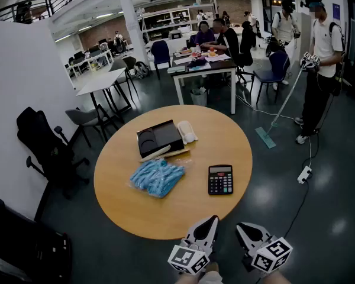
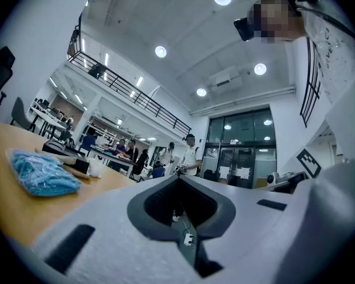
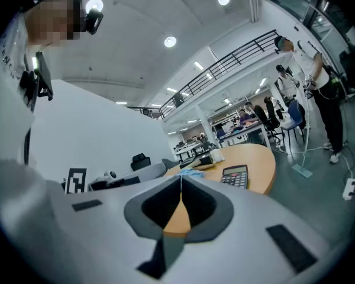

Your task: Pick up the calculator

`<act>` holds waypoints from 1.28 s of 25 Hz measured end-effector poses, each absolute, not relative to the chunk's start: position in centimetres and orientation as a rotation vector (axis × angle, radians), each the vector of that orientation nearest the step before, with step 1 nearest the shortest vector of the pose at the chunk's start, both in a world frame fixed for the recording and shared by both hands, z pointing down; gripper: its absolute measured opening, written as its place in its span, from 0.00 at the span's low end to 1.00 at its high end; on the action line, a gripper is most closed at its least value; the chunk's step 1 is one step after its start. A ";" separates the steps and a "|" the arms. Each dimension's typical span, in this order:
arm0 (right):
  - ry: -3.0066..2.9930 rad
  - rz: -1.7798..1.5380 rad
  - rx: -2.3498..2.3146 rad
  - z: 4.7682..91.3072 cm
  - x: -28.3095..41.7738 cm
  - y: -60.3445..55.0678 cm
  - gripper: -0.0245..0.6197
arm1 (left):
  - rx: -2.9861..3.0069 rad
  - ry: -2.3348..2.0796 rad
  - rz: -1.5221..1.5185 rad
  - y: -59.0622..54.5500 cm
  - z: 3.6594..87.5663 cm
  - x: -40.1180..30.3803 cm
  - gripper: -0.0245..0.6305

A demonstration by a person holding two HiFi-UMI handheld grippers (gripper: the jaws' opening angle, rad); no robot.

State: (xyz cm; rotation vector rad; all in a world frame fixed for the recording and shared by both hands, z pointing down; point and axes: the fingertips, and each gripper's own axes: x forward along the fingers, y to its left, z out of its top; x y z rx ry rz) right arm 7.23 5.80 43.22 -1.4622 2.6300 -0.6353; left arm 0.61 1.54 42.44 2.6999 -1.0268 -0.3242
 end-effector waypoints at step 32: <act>2.969 -0.871 -1.293 54.8 13.1 -20.8 0.18 | 2.600 -1.242 -0.323 -18.0 50.8 -0.7 0.05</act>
